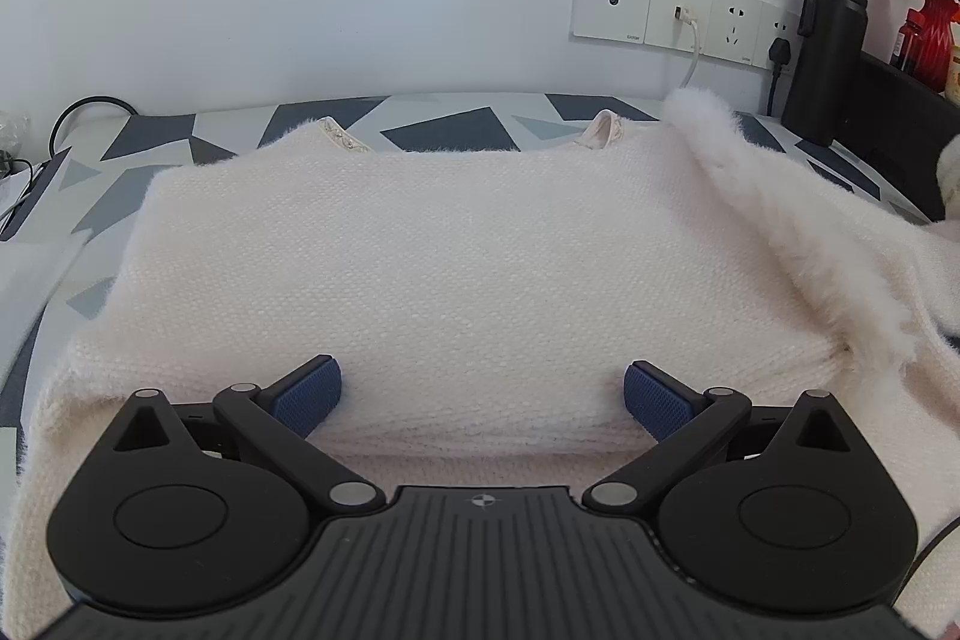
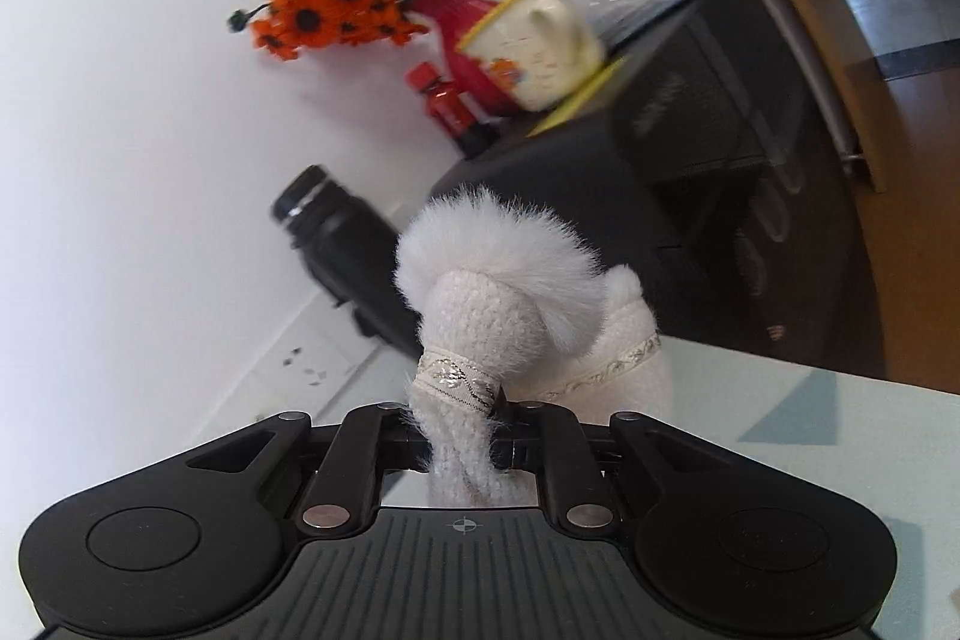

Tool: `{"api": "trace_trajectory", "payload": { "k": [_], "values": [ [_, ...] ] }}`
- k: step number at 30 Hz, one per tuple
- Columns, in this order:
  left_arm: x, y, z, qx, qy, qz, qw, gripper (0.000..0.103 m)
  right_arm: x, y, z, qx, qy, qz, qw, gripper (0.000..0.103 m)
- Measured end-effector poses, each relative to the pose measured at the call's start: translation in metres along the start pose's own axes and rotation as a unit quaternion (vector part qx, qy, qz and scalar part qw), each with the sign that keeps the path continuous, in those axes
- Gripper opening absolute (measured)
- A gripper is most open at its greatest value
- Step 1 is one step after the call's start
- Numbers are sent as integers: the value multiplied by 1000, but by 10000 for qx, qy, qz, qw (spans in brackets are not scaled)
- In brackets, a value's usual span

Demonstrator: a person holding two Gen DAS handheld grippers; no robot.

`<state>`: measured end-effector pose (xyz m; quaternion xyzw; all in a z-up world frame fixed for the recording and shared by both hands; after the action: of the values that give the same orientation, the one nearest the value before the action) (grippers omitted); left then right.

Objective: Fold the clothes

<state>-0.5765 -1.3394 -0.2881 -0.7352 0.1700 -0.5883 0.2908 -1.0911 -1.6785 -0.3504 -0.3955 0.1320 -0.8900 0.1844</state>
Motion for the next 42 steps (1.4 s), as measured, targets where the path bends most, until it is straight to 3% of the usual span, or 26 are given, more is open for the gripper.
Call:
{"api": "trace_trajectory", "payload": {
  "k": [5, 9, 13, 18, 24, 31, 34, 42],
  "values": [
    [4, -8, 13, -181, -368, -142, 9991, 103, -15, -11, 73, 890, -581, 195, 9941, 12],
    [12, -23, 32, -90, -588, -274, 9979, 103, -43, -26, 152, 1749, -1111, 429, 9774, 12],
    [21, -44, 57, -48, -682, -383, 9969, 103, -82, -39, 224, 2426, -1575, 695, 9547, 12],
    [27, -76, 99, -255, -1264, -616, 9897, 103, -156, -51, 293, 3096, -2316, 1038, 9163, 12],
    [28, -101, 133, -272, -1406, -854, 9860, 103, -278, -33, 318, 3067, -3047, 2258, 8730, 12],
    [27, -104, 154, -757, -1798, -867, 9770, 103, -373, -37, 293, 2488, -3507, 3133, 8467, 18],
    [26, -99, 155, -762, -1750, -787, 9785, 103, -386, -42, 284, 2404, -3687, 3108, 8424, 20],
    [13, -80, 152, -589, -1617, -474, 9839, 103, -381, -34, 280, 2358, -3636, 3085, 8468, 21]
  ]
}}
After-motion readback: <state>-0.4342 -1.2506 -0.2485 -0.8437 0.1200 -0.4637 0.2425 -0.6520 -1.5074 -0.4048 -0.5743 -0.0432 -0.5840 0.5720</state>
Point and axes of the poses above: each gripper's, at about its wrist camera, not at the fingertips, and y roughly the way its jaws point, z to its left, x to its top, the point moved 6 cm from there along y, roughly the way its jaws point, and after that the axes turned 8 degrees about -x, right-handed, at the moved point
